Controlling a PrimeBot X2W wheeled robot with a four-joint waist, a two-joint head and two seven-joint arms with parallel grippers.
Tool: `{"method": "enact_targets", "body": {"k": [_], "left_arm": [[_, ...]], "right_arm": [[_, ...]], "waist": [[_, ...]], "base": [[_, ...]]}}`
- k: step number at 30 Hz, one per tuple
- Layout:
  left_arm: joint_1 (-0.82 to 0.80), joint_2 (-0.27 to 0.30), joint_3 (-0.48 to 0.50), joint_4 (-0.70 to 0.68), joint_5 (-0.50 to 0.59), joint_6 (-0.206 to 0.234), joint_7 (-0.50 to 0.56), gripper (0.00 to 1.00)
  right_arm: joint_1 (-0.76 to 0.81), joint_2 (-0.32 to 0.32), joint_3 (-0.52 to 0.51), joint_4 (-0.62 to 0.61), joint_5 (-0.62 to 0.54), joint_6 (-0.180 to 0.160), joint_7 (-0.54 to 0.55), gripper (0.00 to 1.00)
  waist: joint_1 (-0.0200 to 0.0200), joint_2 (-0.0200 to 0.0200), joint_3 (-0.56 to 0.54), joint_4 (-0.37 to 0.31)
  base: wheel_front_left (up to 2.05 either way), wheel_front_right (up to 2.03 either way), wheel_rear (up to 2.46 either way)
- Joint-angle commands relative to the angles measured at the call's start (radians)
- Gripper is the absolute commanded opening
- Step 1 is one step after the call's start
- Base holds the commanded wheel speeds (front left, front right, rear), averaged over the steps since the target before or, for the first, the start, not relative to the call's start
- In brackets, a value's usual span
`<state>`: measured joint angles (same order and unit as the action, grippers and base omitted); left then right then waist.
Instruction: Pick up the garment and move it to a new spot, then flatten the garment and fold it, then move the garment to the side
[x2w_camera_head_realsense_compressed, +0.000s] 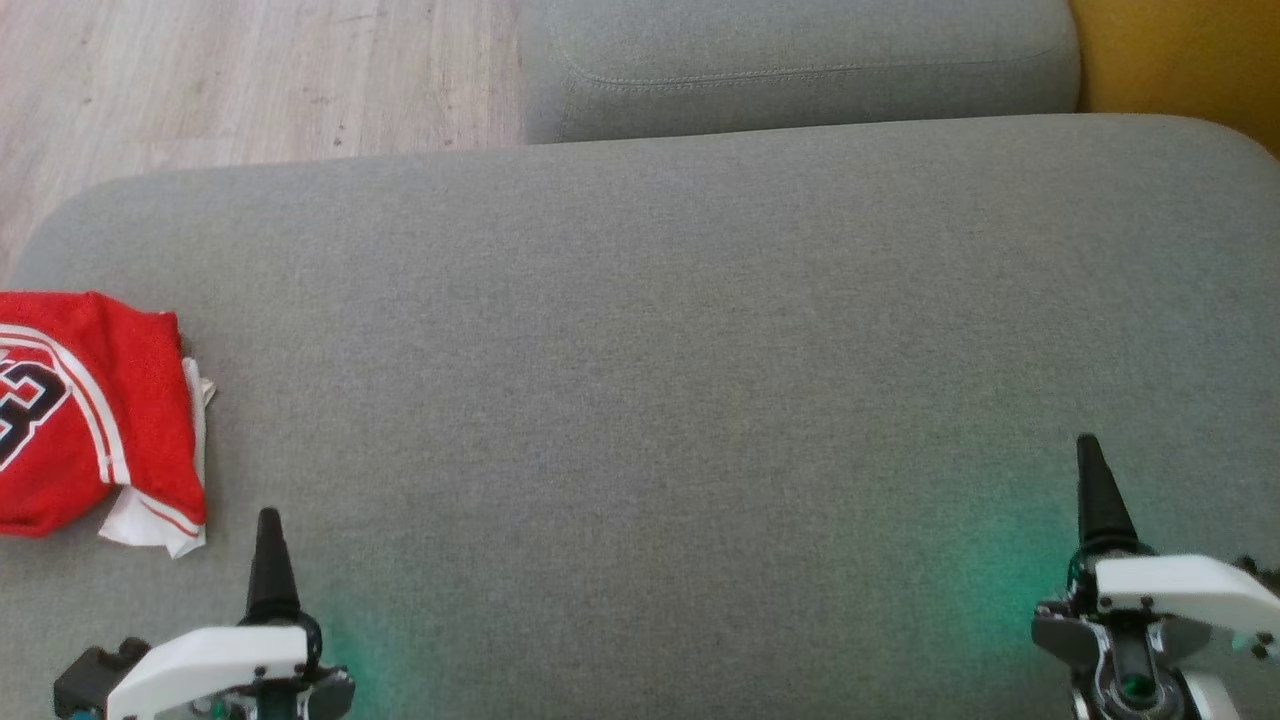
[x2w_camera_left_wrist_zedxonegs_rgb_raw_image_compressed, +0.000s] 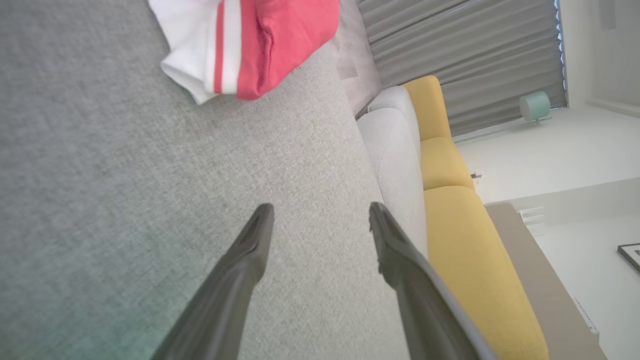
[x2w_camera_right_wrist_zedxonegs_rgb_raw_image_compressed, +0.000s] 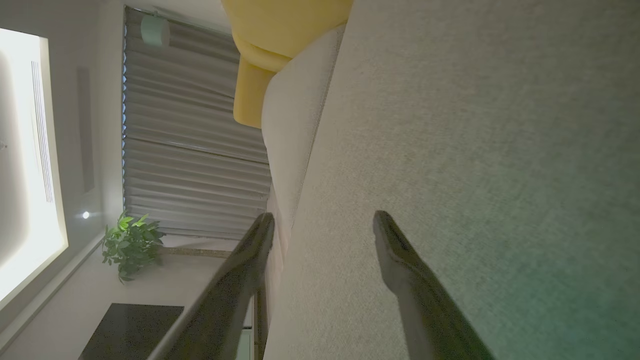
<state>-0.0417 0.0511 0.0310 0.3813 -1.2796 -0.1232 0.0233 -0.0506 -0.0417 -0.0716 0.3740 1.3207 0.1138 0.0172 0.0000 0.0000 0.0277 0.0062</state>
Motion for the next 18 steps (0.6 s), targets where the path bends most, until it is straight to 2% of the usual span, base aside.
{"method": "enact_targets", "body": {"k": [1, 18], "left_arm": [[-0.054, 0.018, 0.003, -0.027, 0.031, -0.002, -0.013, 1.0], [-0.091, 0.026, -0.018, -0.005, 0.273, -0.003, -0.066, 1.0]], "right_arm": [[-0.063, -0.018, 0.011, -0.028, -0.029, 0.004, -0.01, 1.0], [-0.11, -0.021, 0.061, -0.005, -0.266, 0.007, -0.062, 1.0]], "waist": [[0.0, 0.0, 0.001, 0.0], [0.0, 0.0, 0.013, 0.002]], "base": [[0.0, 0.0, 0.0], [0.0, 0.0, 0.0]]}}
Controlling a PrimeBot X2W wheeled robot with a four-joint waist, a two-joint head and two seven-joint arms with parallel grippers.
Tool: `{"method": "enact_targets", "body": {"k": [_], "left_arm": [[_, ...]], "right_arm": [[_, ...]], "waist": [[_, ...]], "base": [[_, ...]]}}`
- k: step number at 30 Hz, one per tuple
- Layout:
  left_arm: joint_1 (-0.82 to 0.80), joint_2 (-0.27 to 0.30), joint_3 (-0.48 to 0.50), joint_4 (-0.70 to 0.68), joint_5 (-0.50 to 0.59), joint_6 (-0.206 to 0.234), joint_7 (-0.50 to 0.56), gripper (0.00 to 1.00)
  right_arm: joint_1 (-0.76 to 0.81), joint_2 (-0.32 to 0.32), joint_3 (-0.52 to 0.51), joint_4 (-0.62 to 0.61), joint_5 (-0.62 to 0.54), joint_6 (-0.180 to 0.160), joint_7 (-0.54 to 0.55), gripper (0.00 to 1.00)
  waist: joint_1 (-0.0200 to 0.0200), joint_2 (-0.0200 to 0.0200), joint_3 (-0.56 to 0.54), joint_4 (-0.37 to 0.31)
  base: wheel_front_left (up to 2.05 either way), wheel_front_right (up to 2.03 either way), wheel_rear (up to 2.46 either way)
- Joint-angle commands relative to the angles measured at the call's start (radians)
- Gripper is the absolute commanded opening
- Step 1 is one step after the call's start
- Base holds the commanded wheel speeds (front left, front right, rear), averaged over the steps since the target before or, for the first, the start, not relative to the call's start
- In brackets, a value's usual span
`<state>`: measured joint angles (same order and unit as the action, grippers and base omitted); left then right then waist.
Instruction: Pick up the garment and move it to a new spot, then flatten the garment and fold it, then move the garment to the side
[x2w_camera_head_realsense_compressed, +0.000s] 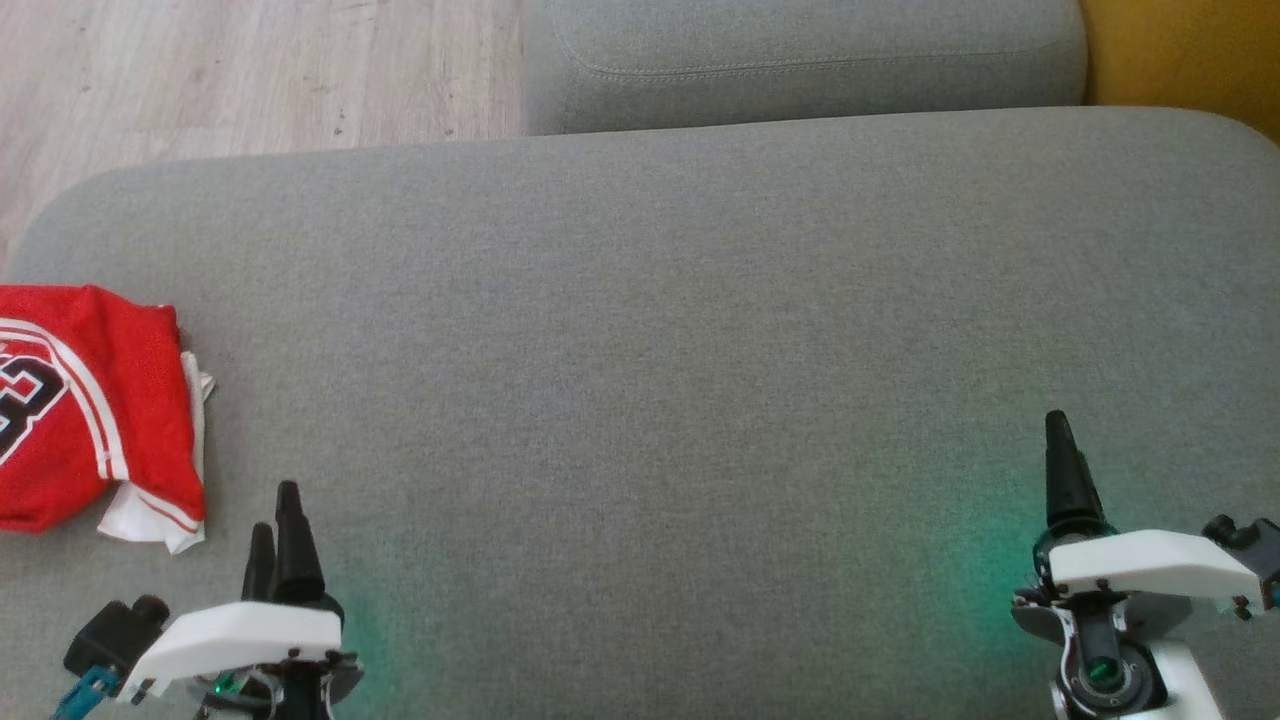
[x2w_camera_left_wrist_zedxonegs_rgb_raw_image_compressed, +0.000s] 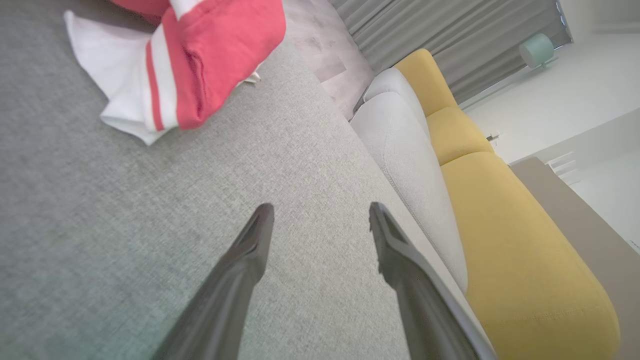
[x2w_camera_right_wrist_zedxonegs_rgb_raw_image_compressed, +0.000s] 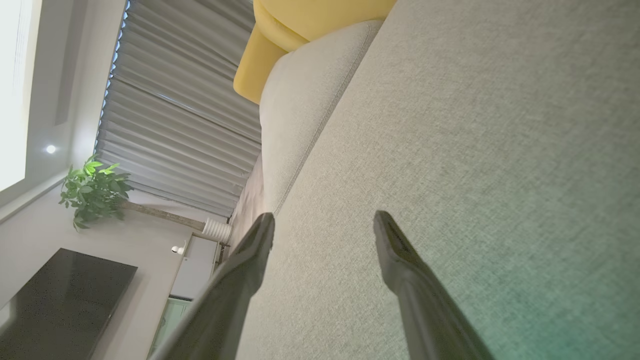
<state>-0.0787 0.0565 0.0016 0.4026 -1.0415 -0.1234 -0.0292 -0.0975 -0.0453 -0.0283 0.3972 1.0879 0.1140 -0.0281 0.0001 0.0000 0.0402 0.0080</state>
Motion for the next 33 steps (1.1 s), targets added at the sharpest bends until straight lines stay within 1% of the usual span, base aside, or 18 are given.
{"method": "enact_targets", "body": {"k": [1, 19, 33], "left_arm": [[-0.055, 0.021, 0.011, -0.025, 0.049, -0.003, -0.016, 1.0], [-0.085, 0.026, 0.0, -0.014, 0.282, -0.004, -0.066, 1.0], [-0.097, 0.022, -0.006, 0.024, 0.468, -0.002, -0.107, 1.0]], "right_arm": [[-0.064, -0.018, 0.019, -0.027, -0.047, 0.007, -0.02, 1.0], [-0.096, -0.015, 0.057, -0.017, -0.275, 0.009, -0.069, 1.0], [-0.12, -0.014, 0.082, 0.005, -0.466, 0.011, -0.11, 1.0]], "waist": [[-0.0001, 0.0, 0.001, 0.0], [-0.0001, 0.0, 0.016, -0.004], [-0.0001, 0.0, 0.017, -0.004]], "base": [[0.0, 0.0, 0.0], [0.0, 0.0, 0.0], [0.0, 0.0, 0.0]]}}
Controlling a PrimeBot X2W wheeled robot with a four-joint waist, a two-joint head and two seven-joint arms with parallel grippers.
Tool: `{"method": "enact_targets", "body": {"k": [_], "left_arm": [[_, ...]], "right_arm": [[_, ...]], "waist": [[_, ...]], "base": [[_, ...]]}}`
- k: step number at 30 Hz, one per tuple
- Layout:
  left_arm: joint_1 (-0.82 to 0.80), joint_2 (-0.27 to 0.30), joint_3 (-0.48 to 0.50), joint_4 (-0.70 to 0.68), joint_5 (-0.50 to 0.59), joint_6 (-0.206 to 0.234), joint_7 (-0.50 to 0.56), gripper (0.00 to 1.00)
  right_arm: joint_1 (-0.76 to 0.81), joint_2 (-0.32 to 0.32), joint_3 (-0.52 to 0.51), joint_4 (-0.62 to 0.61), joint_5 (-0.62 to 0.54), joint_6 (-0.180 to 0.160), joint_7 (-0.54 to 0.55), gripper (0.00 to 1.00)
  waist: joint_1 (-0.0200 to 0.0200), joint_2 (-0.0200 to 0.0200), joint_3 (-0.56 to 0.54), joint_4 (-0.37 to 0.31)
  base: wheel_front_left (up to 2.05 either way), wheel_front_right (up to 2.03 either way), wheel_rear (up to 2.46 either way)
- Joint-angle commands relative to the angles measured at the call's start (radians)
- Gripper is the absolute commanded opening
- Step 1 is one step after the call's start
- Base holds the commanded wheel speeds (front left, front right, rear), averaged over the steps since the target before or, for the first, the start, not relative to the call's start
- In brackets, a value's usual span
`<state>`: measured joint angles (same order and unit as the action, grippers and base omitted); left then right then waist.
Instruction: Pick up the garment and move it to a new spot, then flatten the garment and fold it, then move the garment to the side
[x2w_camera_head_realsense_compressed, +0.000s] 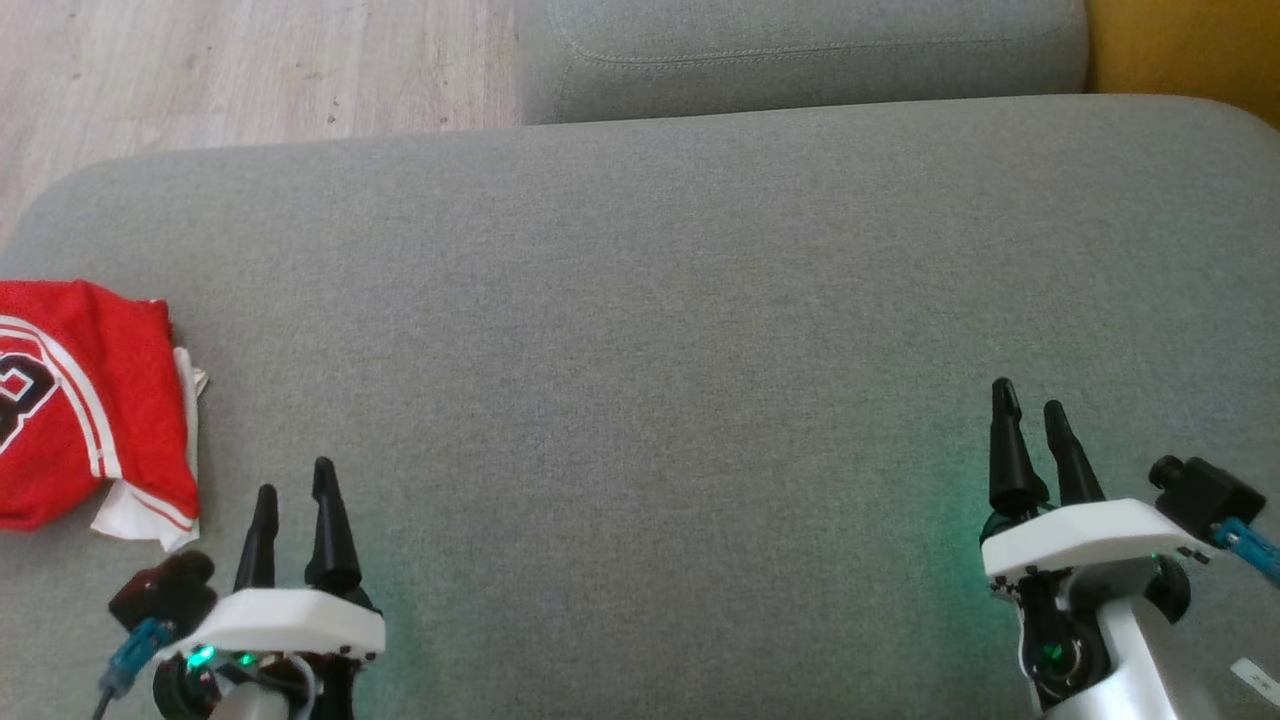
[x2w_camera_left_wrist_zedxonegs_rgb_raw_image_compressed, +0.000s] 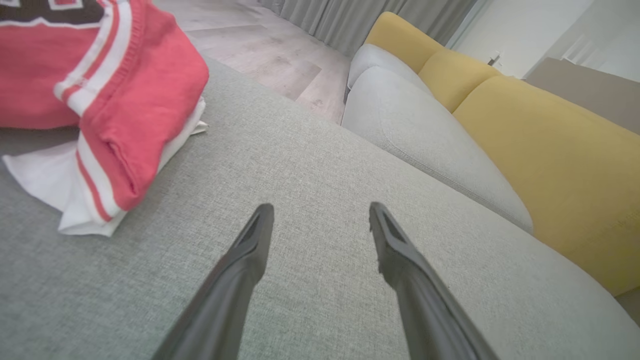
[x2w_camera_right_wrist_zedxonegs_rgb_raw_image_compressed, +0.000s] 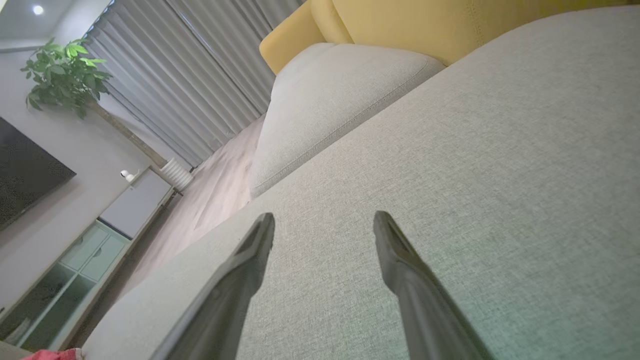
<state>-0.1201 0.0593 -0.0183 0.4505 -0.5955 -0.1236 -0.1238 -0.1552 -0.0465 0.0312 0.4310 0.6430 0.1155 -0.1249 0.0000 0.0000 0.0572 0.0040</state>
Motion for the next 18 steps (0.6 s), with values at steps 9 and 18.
{"method": "enact_targets", "body": {"k": [9, 18], "left_arm": [[-0.064, 0.017, 0.008, -0.004, 0.137, 0.001, -0.039, 1.0], [-0.076, 0.016, 0.009, 0.012, 0.251, 0.004, -0.066, 1.0]], "right_arm": [[-0.069, -0.009, 0.037, -0.014, -0.151, 0.011, -0.039, 1.0], [-0.08, -0.007, 0.058, 0.009, -0.261, 0.012, -0.065, 1.0]], "waist": [[0.0, 0.0, -0.001, 0.003], [0.0, 0.0, -0.006, 0.002]], "base": [[0.0, 0.0, 0.0], [0.0, 0.0, 0.0]]}}
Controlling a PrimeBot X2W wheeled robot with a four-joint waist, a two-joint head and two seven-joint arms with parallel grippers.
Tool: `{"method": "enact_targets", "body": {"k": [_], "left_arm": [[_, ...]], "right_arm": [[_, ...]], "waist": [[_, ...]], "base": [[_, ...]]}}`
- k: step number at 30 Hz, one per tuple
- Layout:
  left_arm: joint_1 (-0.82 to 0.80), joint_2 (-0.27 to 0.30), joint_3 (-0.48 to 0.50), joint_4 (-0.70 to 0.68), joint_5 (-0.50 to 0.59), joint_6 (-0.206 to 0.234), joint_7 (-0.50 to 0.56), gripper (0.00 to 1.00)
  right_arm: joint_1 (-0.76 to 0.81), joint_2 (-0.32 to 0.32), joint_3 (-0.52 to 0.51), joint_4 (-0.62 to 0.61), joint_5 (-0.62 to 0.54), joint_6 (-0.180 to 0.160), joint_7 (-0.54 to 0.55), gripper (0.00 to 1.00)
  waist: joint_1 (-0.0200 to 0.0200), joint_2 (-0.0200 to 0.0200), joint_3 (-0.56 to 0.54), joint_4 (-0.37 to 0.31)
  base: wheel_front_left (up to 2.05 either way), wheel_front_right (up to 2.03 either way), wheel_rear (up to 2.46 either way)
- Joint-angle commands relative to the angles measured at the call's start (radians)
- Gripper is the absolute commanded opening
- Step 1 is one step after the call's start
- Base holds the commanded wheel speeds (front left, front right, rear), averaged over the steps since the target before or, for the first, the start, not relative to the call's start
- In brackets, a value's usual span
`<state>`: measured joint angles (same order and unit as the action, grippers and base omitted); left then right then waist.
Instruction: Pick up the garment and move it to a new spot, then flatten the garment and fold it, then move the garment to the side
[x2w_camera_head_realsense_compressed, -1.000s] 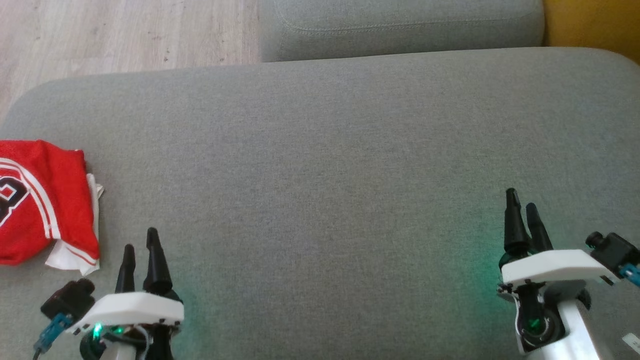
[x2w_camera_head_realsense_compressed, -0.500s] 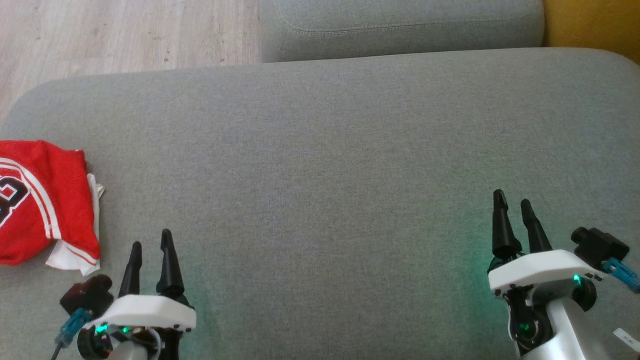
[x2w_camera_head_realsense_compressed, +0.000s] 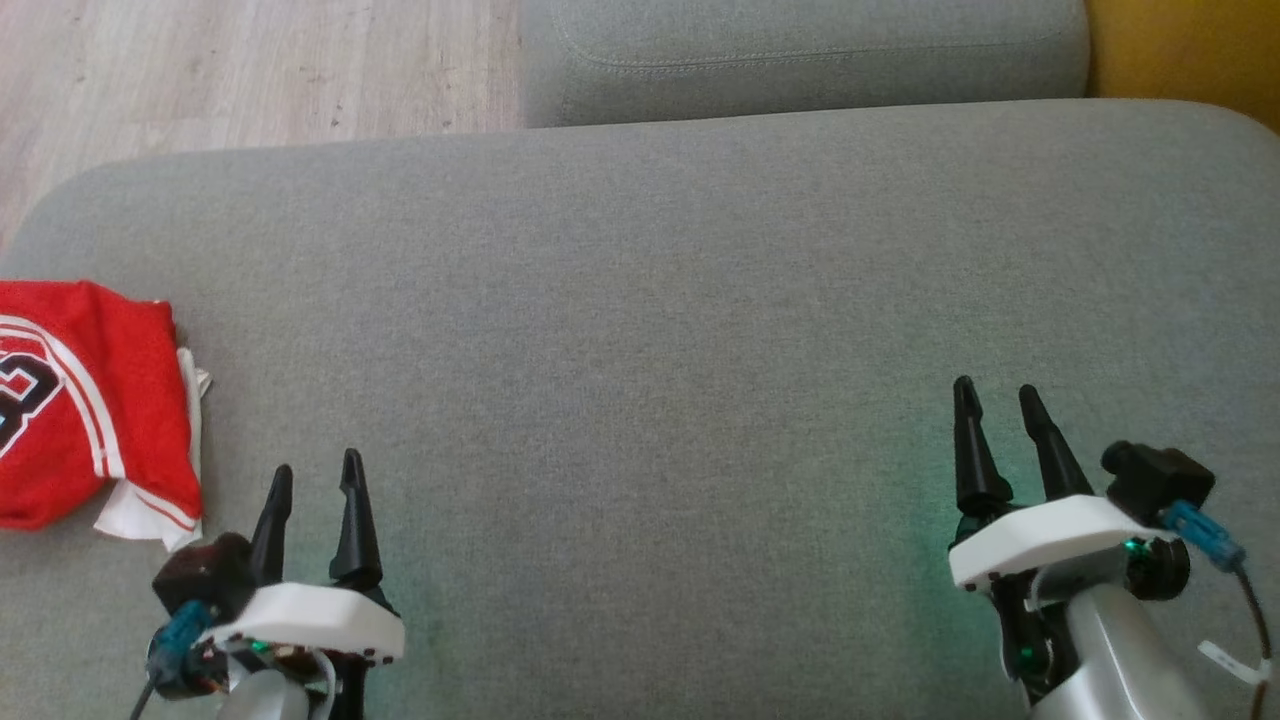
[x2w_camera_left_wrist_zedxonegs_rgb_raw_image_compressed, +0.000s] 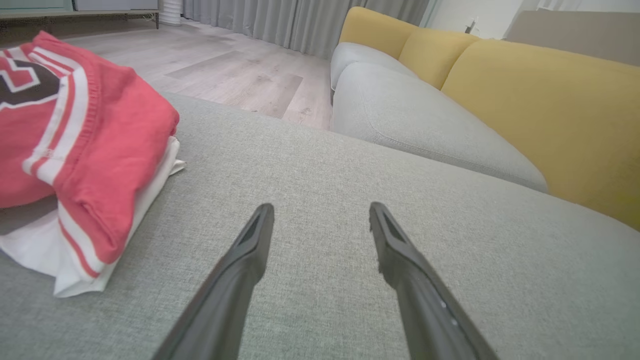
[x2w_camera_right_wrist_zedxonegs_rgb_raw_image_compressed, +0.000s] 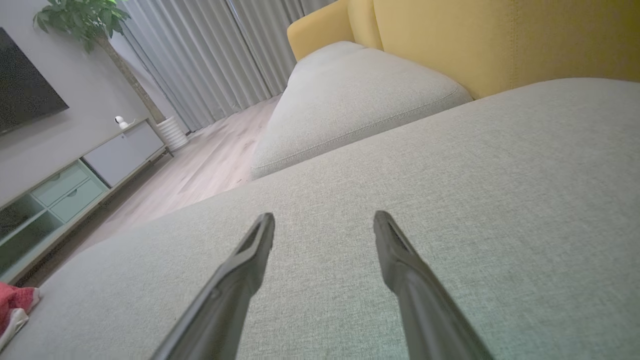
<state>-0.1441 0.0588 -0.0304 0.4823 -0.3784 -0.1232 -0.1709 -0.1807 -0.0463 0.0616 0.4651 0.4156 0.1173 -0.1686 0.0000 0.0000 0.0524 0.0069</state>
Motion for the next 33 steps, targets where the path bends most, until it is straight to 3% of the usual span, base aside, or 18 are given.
{"method": "enact_targets", "body": {"k": [1, 25, 33], "left_arm": [[-0.054, 0.017, 0.021, -0.018, 0.046, 0.004, -0.021, 1.0], [-0.107, 0.005, 0.062, 0.064, 0.302, 0.019, -0.089, 1.0], [-0.083, -0.005, 0.093, 0.06, 0.281, 0.027, -0.091, 1.0]], "right_arm": [[-0.055, -0.007, 0.03, -0.023, -0.046, 0.01, -0.024, 1.0], [-0.09, -0.005, 0.039, 0.023, -0.323, 0.013, -0.091, 1.0], [-0.077, -0.004, 0.0, 0.029, -0.293, 0.013, -0.093, 1.0]], "waist": [[0.0, 0.0, -0.002, -0.001], [0.0, 0.0, -0.004, -0.004], [0.0, 0.0, -0.002, -0.003]], "base": [[0.0, 0.0, 0.0], [0.0, 0.0, 0.0], [0.0, 0.0, 0.0]]}}
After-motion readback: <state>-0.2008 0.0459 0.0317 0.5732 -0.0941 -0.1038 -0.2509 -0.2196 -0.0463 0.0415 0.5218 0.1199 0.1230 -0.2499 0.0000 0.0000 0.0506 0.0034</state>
